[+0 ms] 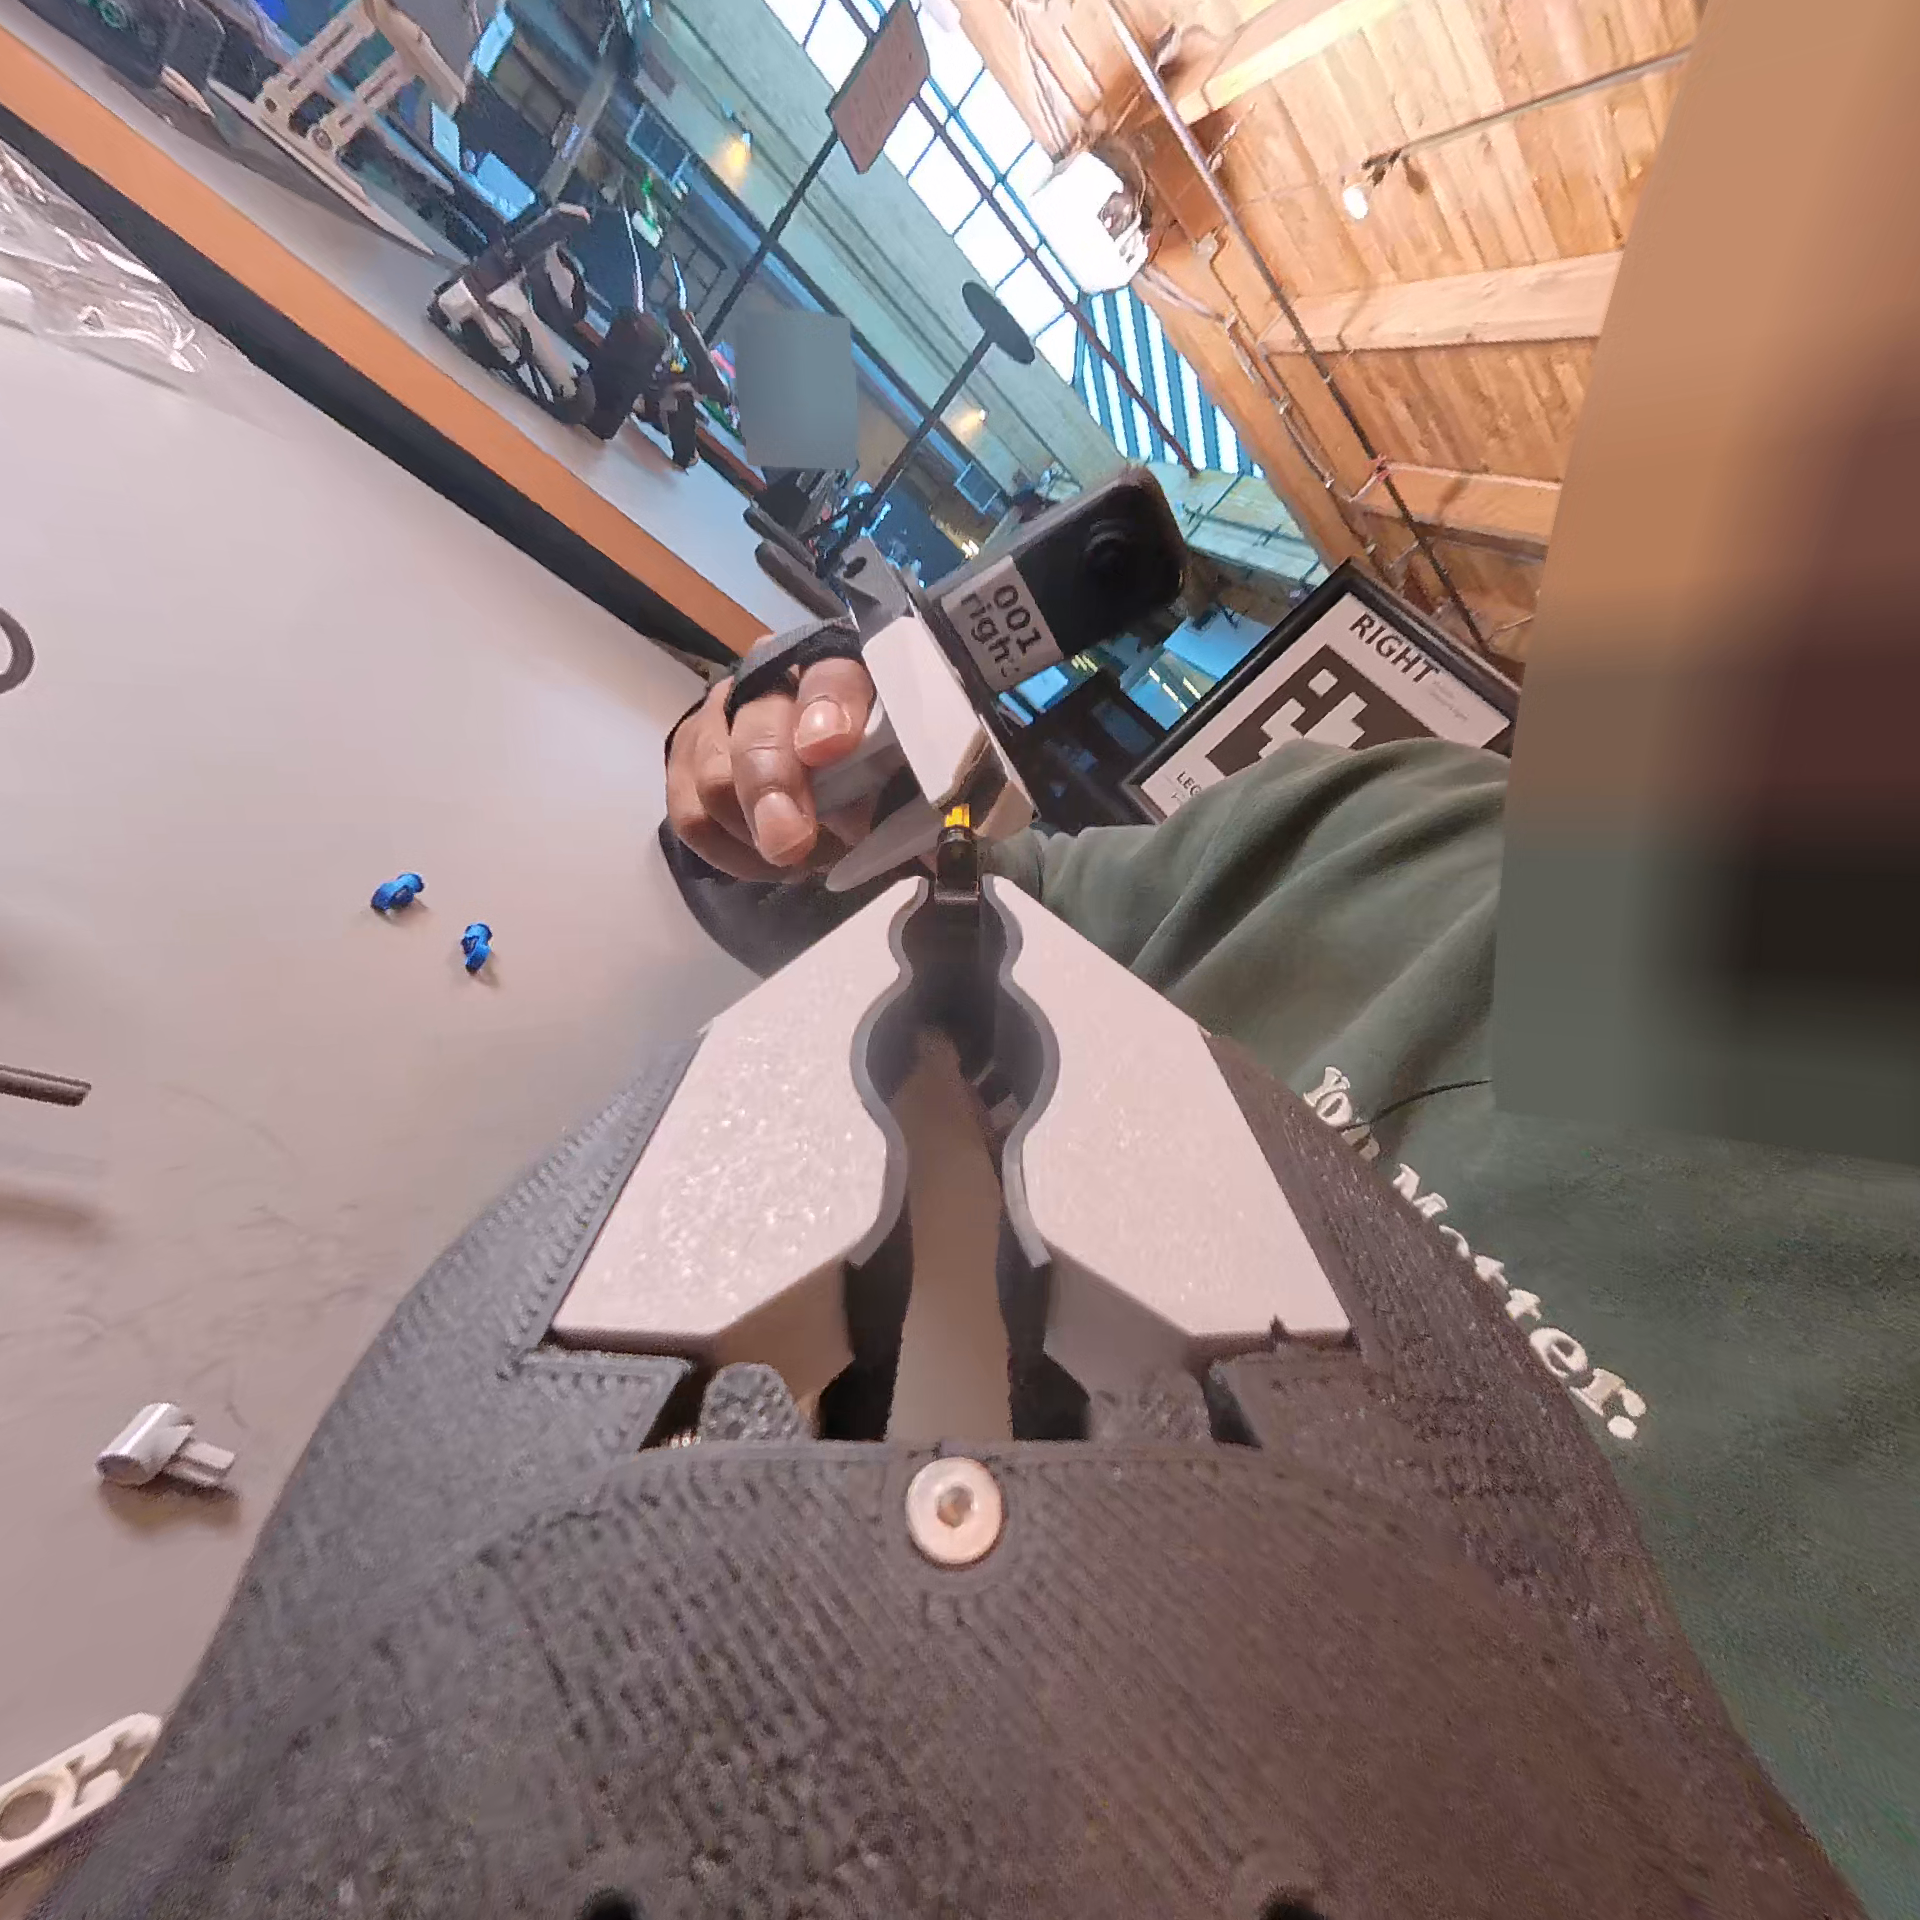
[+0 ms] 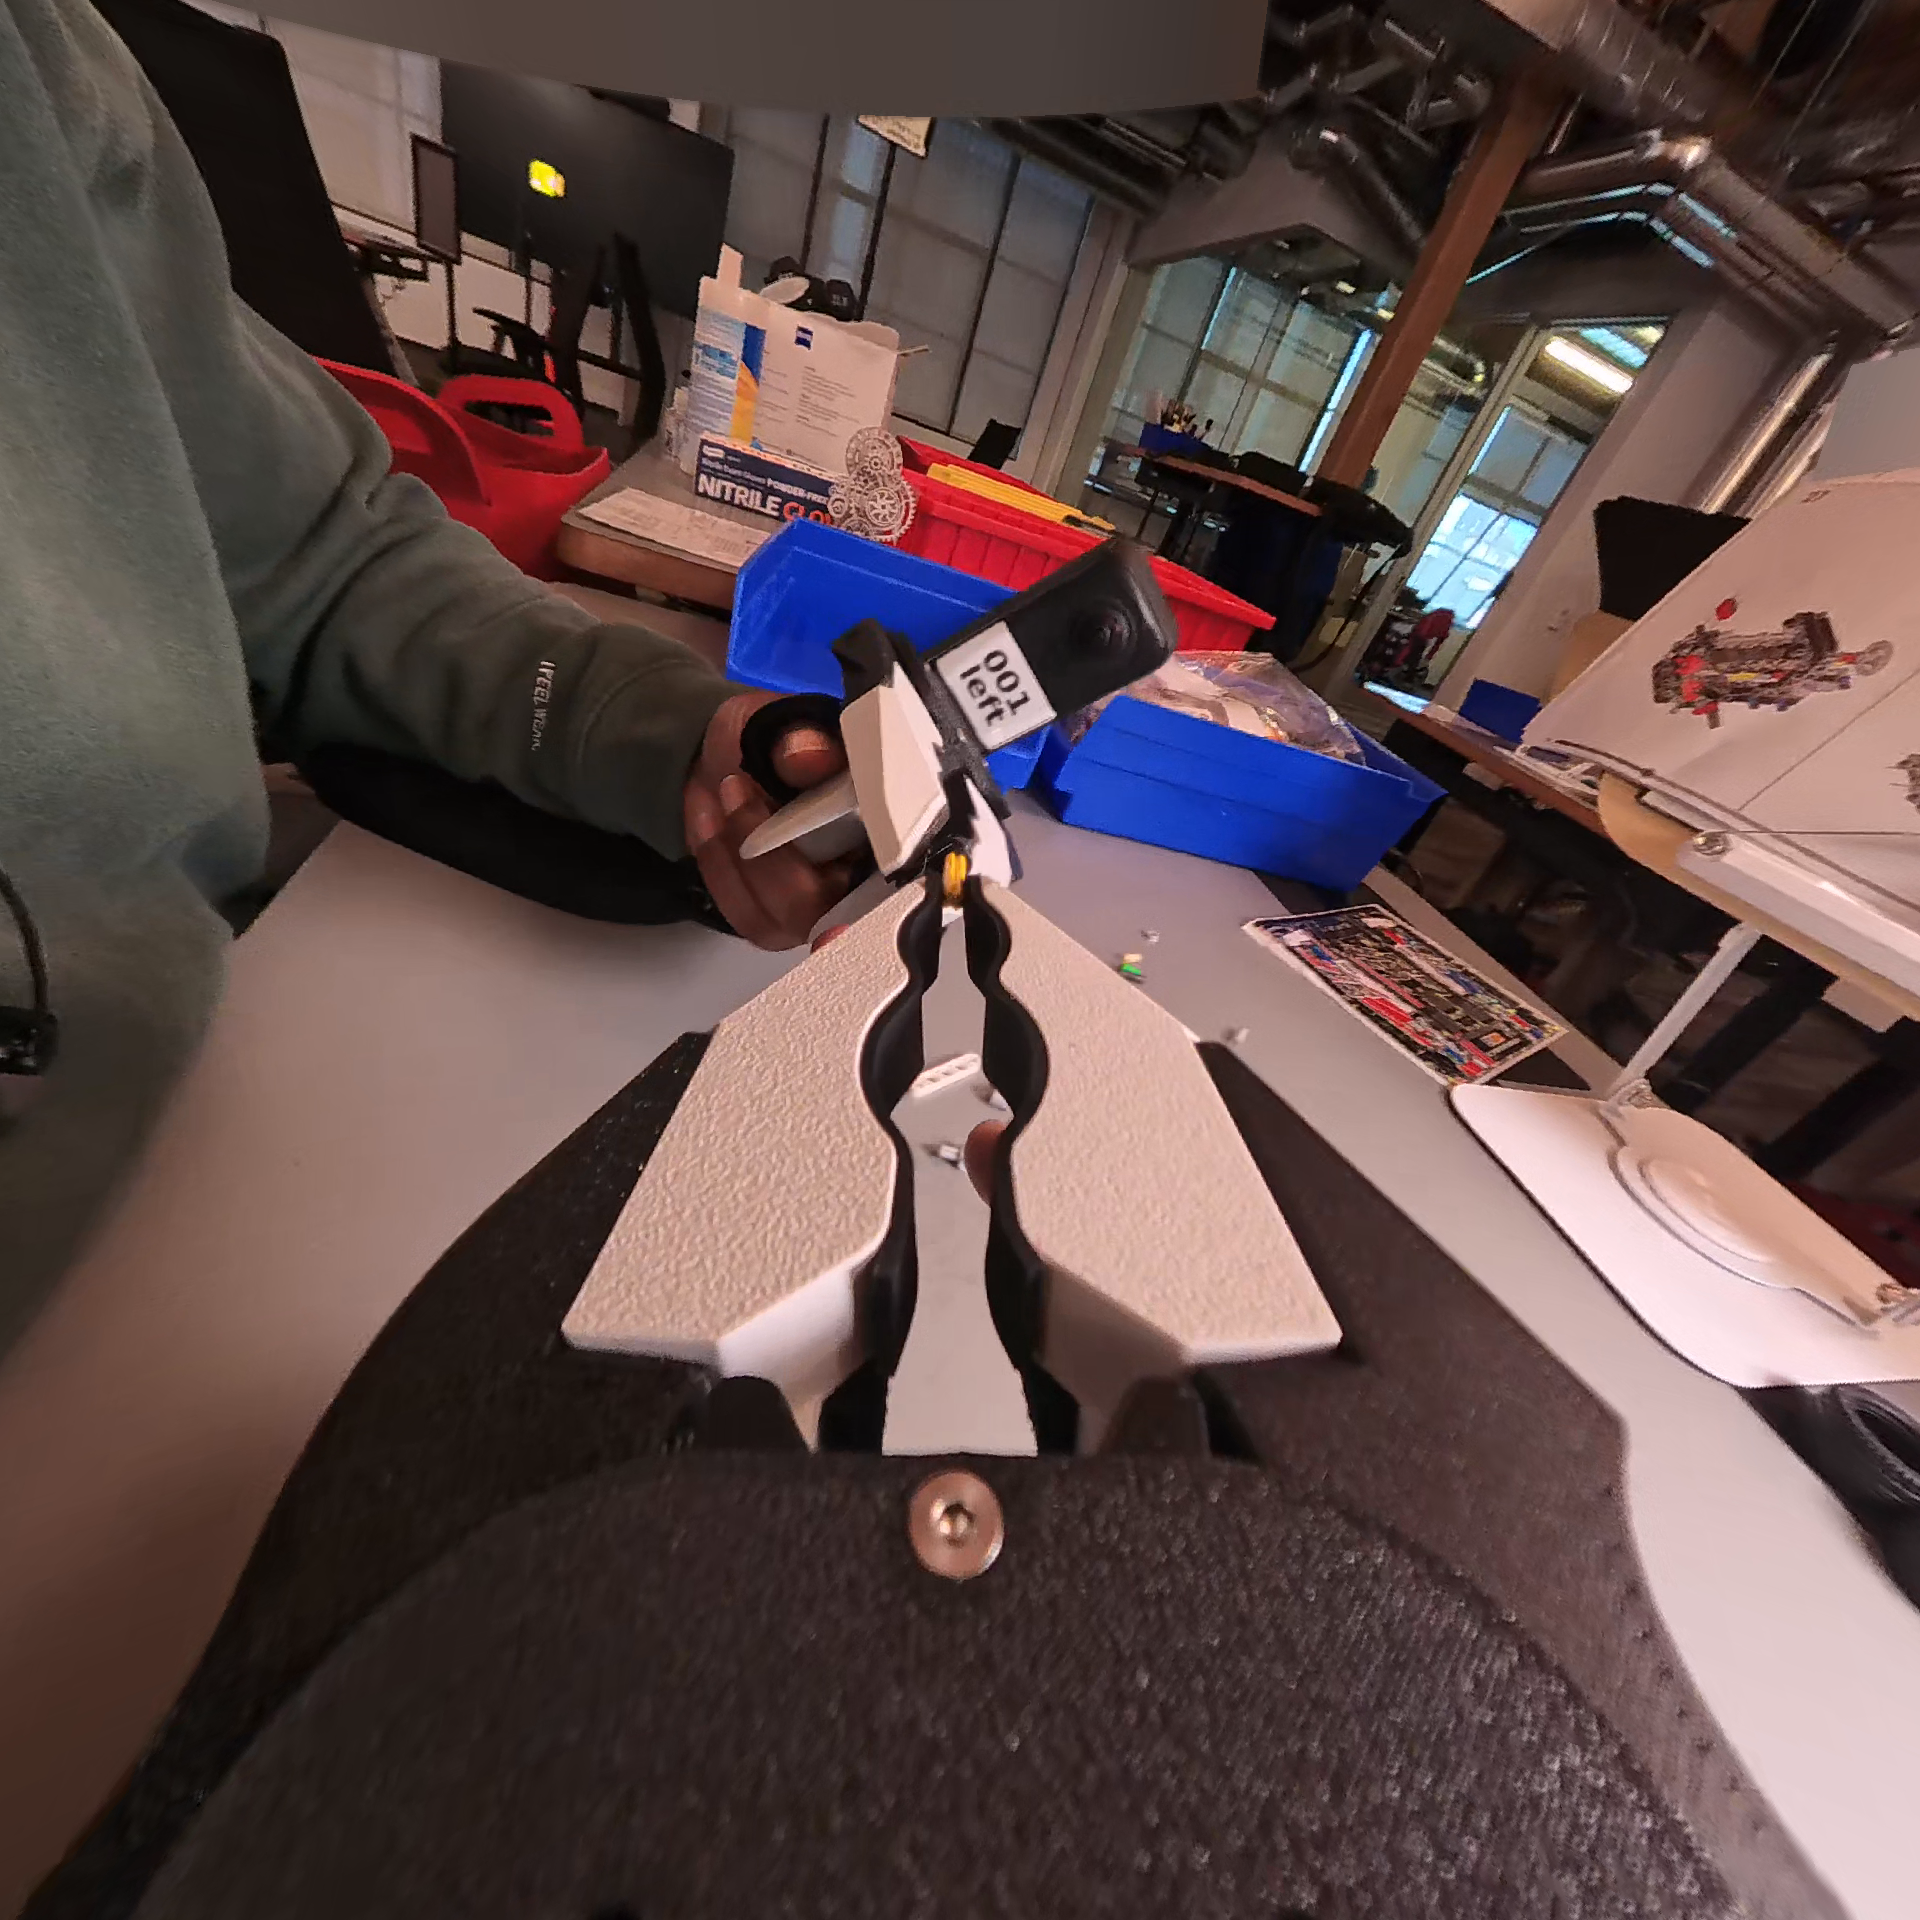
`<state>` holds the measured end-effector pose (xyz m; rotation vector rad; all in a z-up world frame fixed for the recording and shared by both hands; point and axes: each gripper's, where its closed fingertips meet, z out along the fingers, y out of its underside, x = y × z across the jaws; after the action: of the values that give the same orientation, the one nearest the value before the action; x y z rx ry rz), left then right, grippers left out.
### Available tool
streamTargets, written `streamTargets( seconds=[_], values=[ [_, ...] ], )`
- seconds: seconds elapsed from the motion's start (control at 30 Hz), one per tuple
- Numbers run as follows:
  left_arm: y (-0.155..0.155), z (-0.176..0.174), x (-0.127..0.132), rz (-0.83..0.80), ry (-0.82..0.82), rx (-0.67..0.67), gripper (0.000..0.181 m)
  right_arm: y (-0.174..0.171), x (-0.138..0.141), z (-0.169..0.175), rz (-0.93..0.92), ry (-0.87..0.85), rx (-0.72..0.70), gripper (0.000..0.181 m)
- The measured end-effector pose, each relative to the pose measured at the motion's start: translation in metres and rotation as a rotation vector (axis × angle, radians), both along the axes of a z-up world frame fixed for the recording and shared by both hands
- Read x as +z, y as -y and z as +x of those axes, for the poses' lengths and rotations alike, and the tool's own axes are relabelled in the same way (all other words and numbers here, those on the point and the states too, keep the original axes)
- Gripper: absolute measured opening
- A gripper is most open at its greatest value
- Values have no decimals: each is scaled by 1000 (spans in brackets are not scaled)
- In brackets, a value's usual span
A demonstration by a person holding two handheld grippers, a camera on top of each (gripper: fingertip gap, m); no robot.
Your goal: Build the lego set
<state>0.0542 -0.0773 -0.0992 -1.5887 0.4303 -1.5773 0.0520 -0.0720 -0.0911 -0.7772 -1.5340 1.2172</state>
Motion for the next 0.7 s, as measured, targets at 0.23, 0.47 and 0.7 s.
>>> streamTargets(
  seconds=[0.23, 0.47, 0.7],
  values=[
    [4, 1, -12, -44, -95, -31, 5, 3, -12, 0, -23, 81, 35, 3],
    [10, 6, -29, -29, -258, -49, 6, 8, -28, 3, -78, 191, 103, 3],
    [22, 16, -48, -54, -378, -118, 6, 18, -42, 7, 1, 265, 155, 3]
  ],
)
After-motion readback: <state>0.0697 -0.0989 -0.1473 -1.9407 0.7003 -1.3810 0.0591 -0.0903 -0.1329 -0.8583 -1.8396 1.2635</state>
